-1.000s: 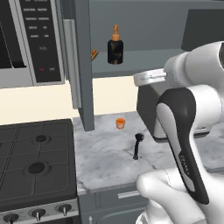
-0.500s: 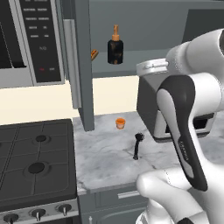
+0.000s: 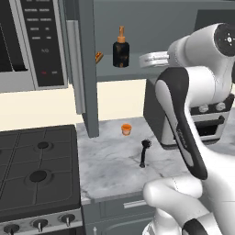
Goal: Pick the soap dispenser and dish brush from the cabinet and place them on the counter.
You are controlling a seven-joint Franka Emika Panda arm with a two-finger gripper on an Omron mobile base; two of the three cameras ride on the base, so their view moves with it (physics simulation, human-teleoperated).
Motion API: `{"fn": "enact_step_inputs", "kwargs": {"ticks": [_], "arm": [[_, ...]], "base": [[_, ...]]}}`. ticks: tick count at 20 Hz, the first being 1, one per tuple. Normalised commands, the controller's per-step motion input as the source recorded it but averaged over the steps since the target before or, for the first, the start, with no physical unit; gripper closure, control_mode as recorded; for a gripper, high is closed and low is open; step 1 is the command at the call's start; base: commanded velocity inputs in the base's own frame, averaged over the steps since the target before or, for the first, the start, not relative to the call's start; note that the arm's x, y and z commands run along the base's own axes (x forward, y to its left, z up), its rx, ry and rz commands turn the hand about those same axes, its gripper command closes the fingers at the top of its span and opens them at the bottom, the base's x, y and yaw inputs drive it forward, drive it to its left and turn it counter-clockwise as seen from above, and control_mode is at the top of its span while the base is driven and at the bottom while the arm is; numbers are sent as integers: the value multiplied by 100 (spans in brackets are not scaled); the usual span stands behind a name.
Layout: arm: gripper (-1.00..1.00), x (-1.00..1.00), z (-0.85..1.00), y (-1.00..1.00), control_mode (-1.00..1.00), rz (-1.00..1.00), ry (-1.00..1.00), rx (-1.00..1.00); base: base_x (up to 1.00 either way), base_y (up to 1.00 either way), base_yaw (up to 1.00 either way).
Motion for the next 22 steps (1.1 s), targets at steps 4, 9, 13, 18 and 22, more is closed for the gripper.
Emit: {"fn": "enact_step_inputs", "kwargs": {"ticks": [4,9,13,18,22], "arm": [[-100,56,1,1,-100,0,1,3],[-100,54,0,0,-100,0,4,2],[-100,47,0,2,-100,2,6,0],[-100,43,-5,12,-100,6,5,0],[-100,35,-10,9,-100,5,-2,-1]], "base": [[0,0,0],[0,0,0],[0,0,0],[0,0,0],[0,0,0]]}}
